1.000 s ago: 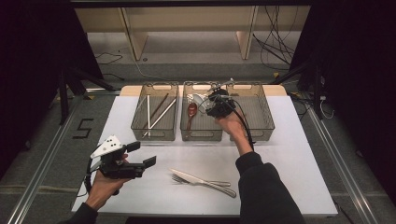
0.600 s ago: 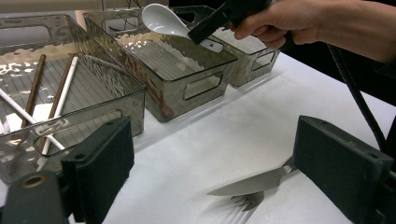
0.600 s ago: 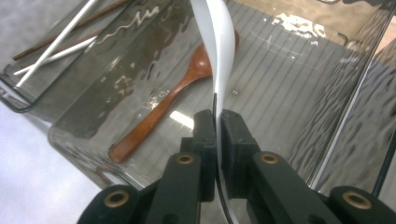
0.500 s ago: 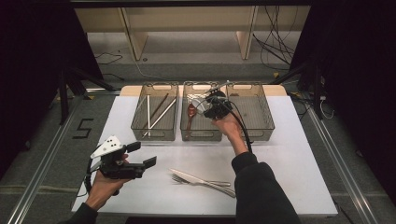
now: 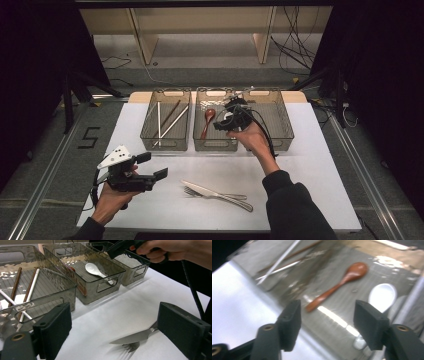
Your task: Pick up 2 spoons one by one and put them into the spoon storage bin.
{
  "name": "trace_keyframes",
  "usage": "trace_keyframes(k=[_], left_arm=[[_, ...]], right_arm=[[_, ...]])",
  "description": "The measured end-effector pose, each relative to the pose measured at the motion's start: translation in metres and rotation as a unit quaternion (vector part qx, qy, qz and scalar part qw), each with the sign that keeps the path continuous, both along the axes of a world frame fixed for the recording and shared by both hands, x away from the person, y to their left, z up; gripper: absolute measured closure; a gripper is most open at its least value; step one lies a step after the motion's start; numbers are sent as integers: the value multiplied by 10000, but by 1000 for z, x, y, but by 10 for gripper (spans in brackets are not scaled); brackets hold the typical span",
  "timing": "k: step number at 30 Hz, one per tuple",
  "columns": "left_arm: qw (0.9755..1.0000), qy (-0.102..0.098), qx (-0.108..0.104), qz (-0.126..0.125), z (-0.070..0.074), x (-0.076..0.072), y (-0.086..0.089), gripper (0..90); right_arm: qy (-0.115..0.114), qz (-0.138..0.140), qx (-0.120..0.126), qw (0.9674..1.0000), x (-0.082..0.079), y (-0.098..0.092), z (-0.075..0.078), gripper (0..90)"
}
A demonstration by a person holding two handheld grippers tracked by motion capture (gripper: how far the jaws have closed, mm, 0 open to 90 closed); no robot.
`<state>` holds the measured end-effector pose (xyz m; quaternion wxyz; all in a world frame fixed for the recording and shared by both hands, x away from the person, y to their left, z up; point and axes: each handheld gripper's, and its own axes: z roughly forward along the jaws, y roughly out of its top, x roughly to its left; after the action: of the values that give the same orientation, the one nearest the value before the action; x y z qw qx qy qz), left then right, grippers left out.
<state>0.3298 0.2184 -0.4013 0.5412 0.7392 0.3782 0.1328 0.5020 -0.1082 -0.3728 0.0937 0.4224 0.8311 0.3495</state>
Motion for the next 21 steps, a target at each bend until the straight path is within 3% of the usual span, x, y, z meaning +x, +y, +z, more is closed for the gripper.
trace_keyframes(k=[5, 10, 21], left_arm=[[10000, 18, -27, 19, 0, 0, 1, 118], [10000, 23, -1, 6, 0, 1, 1, 118], [10000, 10, 10, 15, 0, 0, 2, 118]], right_arm=[[-23, 505, -13, 9987, -27, 2, 6, 334], [-108, 751, 71, 9971, -49, 2, 4, 318], [-149, 883, 1, 9960, -75, -2, -6, 295]])
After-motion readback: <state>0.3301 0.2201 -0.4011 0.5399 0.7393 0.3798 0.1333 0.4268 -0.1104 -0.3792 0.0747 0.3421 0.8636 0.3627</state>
